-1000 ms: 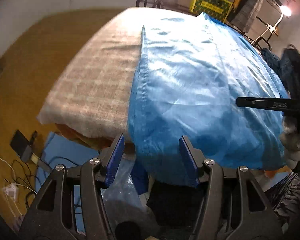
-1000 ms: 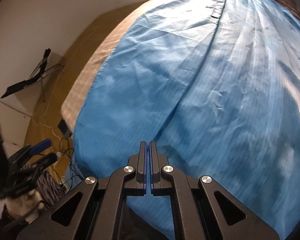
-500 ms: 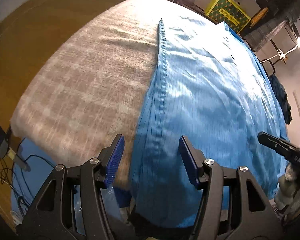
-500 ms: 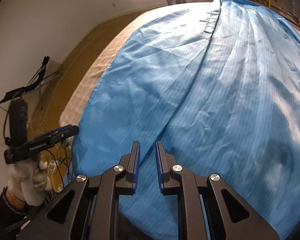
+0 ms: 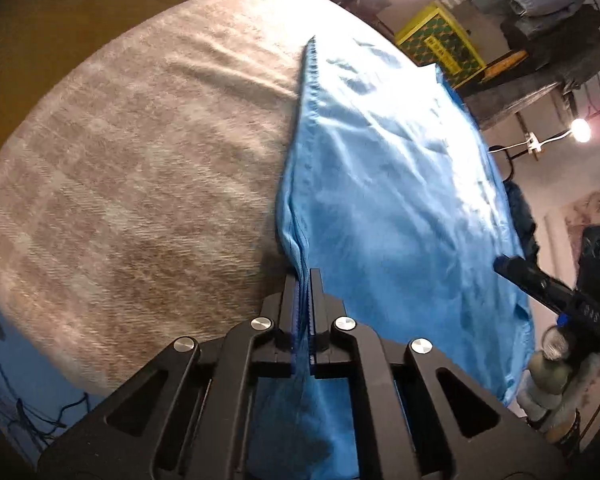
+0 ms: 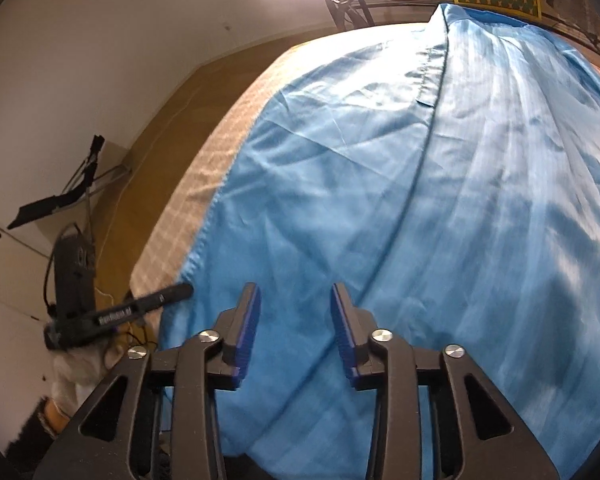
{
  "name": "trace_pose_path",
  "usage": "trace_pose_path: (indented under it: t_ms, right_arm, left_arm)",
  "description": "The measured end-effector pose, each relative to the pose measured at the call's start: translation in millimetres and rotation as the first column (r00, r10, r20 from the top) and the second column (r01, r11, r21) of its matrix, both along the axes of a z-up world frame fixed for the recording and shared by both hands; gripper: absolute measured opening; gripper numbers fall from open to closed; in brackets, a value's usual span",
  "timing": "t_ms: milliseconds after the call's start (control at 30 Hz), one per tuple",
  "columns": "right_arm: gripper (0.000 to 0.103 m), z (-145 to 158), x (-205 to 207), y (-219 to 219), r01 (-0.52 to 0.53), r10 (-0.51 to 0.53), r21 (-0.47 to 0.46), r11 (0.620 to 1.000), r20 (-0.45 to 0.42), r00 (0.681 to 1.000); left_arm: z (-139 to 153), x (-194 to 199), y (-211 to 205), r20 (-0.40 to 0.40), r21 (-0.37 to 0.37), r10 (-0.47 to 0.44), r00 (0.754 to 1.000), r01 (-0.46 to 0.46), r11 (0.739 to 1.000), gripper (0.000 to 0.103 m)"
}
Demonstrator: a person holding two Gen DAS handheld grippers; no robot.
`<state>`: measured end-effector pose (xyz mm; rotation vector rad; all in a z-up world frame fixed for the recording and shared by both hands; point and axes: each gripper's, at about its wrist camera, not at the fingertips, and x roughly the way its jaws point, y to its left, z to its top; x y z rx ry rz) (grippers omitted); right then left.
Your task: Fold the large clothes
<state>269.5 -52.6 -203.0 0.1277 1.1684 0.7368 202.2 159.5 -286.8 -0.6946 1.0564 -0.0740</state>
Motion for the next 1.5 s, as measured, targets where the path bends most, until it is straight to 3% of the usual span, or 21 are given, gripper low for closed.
trace_pose_path:
  t_ms: [67, 200, 433, 500, 600, 900, 933, 1000, 1067, 1100, 1267, 1500]
  right_arm:
    - [0.047, 4, 8, 10, -0.004, 0.004, 0.01, 1.0, -0.004, 1.0]
    - [0.048, 12, 24, 41, -0.036, 0.036, 0.013, 0.999, 0.001, 0.999]
    - [0.051, 27, 57, 114, -0.12, 0.125, -0.061, 0.991, 0.073, 0.989]
    - [0.057, 22, 65, 134, -0.139, 0.144, -0.074, 0.988, 0.062, 0.988]
    - [0.057, 7, 75, 163, -0.165, 0.169, -0.124, 0.979, 0.026, 0.985]
    - [0.057, -32, 92, 211, -0.161, 0.185, -0.314, 0.936, 0.047, 0.982]
    - [0.055, -36, 93, 213, -0.16, 0.187, -0.331, 0.93, 0.05, 0.981]
    - [0.042, -40, 94, 216, -0.167, 0.197, -0.353, 0.921, 0.051, 0.979]
    - [0.014, -46, 95, 219, -0.172, 0.209, -0.394, 0.903, 0.052, 0.977]
    - [0.01, -47, 96, 220, -0.17, 0.211, -0.414, 0.894, 0.056, 0.976]
    - [0.003, -41, 96, 215, -0.146, 0.208, -0.416, 0.898, 0.107, 0.972]
    - [0.001, -17, 98, 196, -0.115, 0.194, -0.38, 0.918, 0.176, 0.965]
  left_arm:
    - [10, 0, -7, 0.037, 0.007, -0.014, 0.999, 0.014, 1.0, 0.0]
    - [33, 0, -24, 0.112, 0.053, -0.061, 0.992, 0.055, 0.997, 0.0]
    - [45, 0, -35, 0.142, 0.073, -0.103, 0.984, 0.093, 0.993, 0.0]
    - [44, 1, -35, 0.139, 0.068, -0.105, 0.985, 0.097, 0.993, 0.0]
    - [46, 3, -38, 0.142, 0.065, -0.112, 0.984, 0.103, 0.993, 0.0]
    - [51, 7, -39, 0.158, 0.041, -0.113, 0.981, 0.108, 0.993, 0.0]
    - [50, 8, -38, 0.156, 0.036, -0.112, 0.981, 0.107, 0.994, 0.0]
    - [50, 12, -38, 0.157, 0.036, -0.117, 0.981, 0.113, 0.993, 0.0]
    - [52, 14, -41, 0.159, 0.045, -0.125, 0.979, 0.12, 0.992, 0.0]
    - [53, 15, -42, 0.16, 0.047, -0.128, 0.979, 0.122, 0.991, 0.0]
    - [57, 17, -50, 0.169, 0.055, -0.139, 0.976, 0.132, 0.99, 0.0]
    - [61, 16, -59, 0.177, 0.052, -0.143, 0.974, 0.136, 0.989, 0.0]
